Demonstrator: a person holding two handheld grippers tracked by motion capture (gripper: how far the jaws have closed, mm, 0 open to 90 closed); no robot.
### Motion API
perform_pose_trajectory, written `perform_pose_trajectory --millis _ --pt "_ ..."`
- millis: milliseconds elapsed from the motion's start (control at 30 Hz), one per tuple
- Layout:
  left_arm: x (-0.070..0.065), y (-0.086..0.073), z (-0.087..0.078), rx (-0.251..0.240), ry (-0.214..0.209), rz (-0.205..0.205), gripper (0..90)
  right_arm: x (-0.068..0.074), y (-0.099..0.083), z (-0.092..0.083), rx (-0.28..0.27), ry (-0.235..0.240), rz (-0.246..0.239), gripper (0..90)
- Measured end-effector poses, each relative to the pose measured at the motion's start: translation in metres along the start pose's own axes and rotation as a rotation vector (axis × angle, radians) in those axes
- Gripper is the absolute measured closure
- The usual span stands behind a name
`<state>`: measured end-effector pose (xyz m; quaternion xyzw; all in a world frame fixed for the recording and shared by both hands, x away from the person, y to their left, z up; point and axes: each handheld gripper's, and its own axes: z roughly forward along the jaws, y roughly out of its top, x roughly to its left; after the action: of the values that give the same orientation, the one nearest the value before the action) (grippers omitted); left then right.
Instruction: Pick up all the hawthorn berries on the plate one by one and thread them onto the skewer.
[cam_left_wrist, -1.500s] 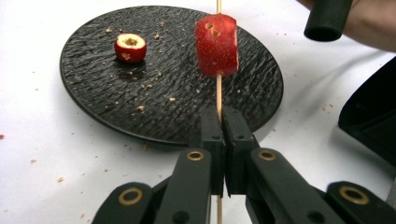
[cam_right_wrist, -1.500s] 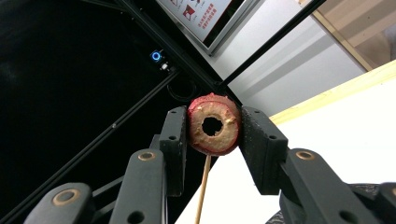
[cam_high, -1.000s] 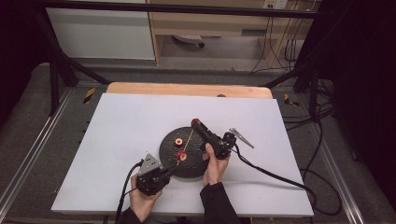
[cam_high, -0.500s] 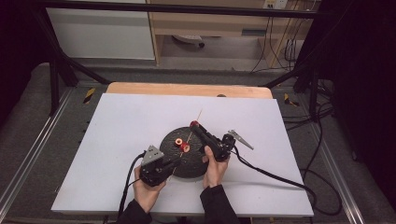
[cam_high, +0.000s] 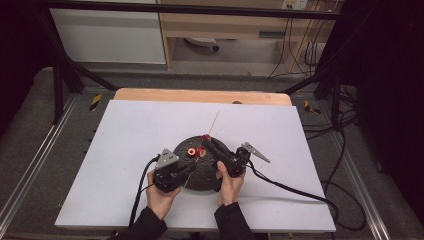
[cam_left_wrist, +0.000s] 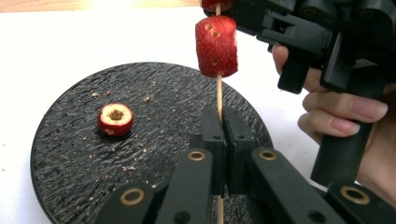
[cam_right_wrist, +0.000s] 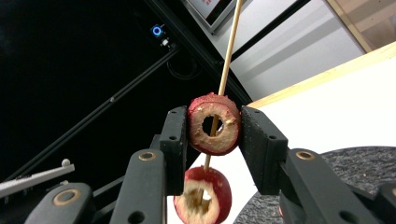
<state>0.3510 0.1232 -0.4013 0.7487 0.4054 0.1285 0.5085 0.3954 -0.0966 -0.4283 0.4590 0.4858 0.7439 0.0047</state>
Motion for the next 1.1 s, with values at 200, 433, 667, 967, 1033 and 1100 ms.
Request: perform_pose_trajectory --millis 200,433,667,967,1033,1100 --pt "0.002 -0.001 -0.001 0.001 0.008 0.011 88.2 -0.001 -0.001 0.0 0.018 -0.002 -0.01 62.7" --pt "0.005 -0.004 -0.006 0.012 0.007 0.021 88.2 0.001 0.006 -0.002 0.051 -0.027 -0.051 53.1" --pt "0.017 -0.011 -0.014 0.04 0.009 0.041 88.1 -0.005 0.02 -0.01 0.128 -0.07 -0.117 34.8" --pt "0.031 -0.023 -0.027 0.102 0.015 0.086 87.8 -0.014 0.022 -0.022 0.257 -0.127 -0.215 16.5" --pt "0.036 -0.025 -0.032 0.111 0.016 0.088 87.8 -0.015 0.022 -0.023 0.296 -0.148 -0.248 12.8" --pt "0.041 -0.028 -0.038 0.114 0.025 0.087 87.8 -0.016 0.022 -0.024 0.343 -0.159 -0.271 10.2"
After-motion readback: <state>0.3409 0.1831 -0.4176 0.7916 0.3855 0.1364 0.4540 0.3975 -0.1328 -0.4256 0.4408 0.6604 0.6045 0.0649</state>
